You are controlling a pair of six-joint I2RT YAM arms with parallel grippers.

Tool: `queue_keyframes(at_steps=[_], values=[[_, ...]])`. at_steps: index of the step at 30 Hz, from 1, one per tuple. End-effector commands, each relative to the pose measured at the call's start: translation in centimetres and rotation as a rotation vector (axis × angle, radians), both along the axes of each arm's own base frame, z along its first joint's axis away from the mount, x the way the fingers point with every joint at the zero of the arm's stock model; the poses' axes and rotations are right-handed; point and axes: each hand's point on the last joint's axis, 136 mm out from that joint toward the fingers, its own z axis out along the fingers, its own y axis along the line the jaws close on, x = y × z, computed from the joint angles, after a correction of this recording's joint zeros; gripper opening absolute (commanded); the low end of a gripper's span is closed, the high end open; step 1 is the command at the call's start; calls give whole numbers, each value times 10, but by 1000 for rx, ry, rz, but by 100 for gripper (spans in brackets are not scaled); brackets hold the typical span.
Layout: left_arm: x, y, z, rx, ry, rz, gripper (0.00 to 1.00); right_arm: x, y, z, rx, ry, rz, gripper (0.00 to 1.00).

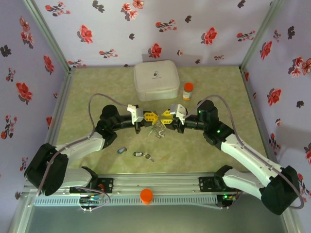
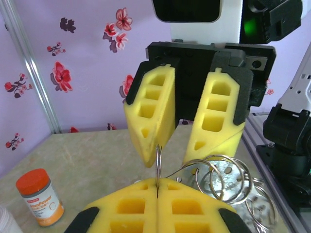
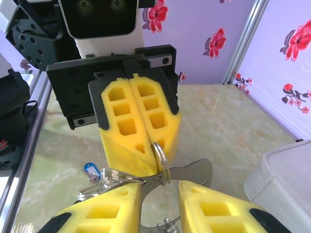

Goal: Put the keys on the keyring

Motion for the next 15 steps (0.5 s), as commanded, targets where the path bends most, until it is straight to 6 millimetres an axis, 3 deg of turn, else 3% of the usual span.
queue_keyframes(at_steps=[1, 7, 13, 15], values=[[-4, 0, 14, -44, -33, -31, 0, 1, 5, 7, 50, -7, 10, 27], [-4, 0, 13, -37, -38, -31, 0, -4, 11, 11, 62, -25, 37, 21], [-4, 0, 13, -29, -41, -31, 0, -8, 14, 9, 58, -15, 61, 1], [-3, 1, 10, -12, -41, -26, 0, -8, 13, 9, 45, -17, 62, 0]])
